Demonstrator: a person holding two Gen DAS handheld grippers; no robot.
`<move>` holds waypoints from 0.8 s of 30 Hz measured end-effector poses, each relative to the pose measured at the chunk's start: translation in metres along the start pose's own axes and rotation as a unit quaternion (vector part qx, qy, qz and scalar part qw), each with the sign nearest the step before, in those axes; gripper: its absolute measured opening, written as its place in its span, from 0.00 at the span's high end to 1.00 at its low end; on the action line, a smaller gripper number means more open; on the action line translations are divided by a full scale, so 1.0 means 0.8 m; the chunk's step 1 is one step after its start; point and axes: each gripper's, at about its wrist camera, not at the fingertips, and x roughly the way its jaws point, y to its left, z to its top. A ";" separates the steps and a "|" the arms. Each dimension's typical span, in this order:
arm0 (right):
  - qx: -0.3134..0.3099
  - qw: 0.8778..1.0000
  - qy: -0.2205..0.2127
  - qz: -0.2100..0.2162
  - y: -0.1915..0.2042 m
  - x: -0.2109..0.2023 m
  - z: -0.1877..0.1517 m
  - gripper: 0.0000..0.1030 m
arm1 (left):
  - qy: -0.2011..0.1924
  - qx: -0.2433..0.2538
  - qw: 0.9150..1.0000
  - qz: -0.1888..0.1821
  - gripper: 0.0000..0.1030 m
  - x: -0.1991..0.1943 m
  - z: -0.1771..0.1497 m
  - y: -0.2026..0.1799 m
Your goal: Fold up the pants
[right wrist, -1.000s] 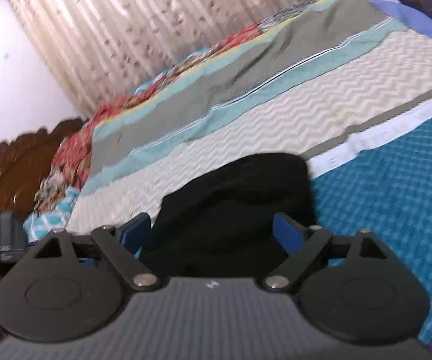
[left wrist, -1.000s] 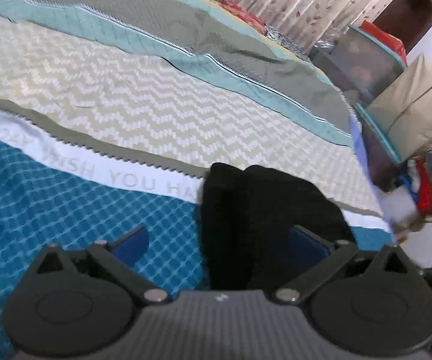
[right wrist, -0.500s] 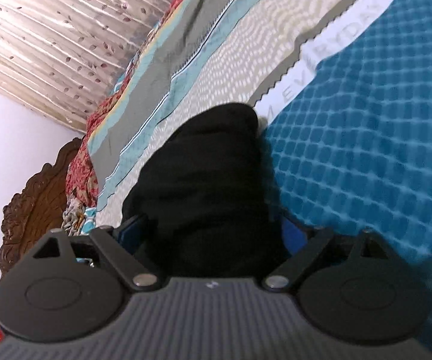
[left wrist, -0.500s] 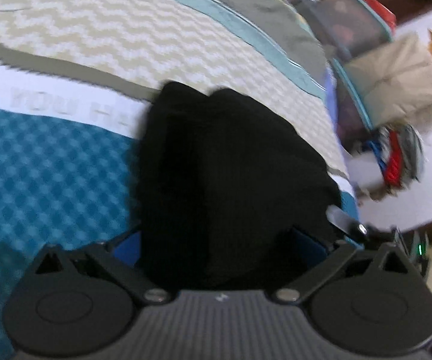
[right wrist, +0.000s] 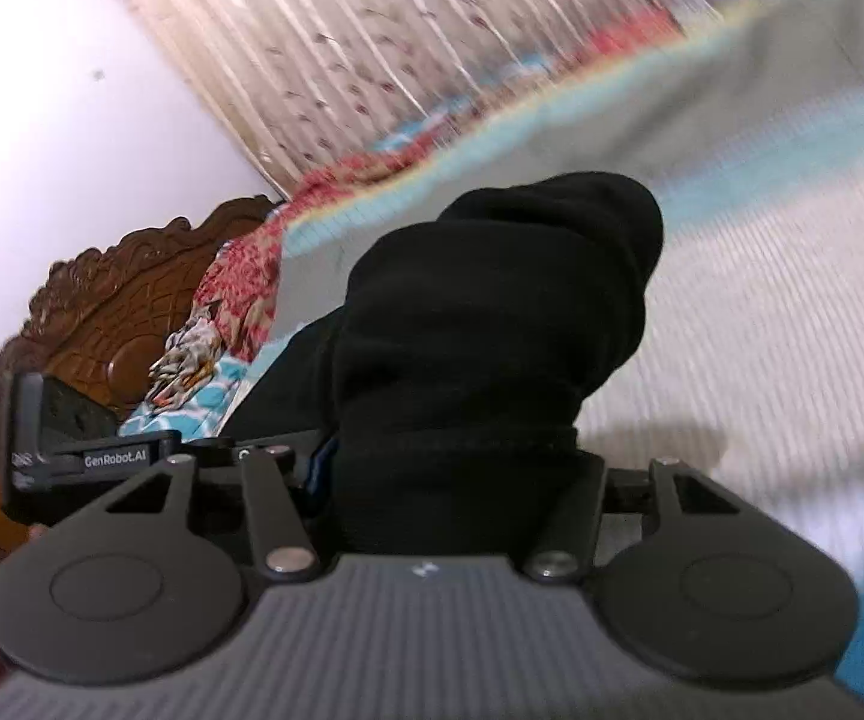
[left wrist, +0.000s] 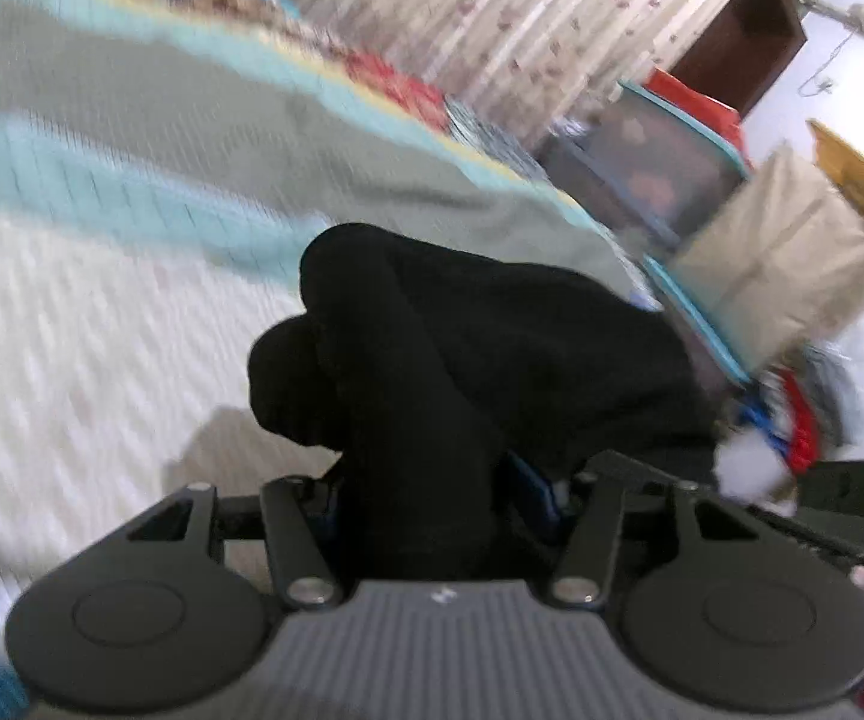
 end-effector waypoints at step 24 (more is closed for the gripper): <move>-0.002 0.988 0.029 -0.151 -0.064 0.140 0.031 0.17 | 0.013 0.001 0.967 0.253 0.23 0.085 0.028 0.048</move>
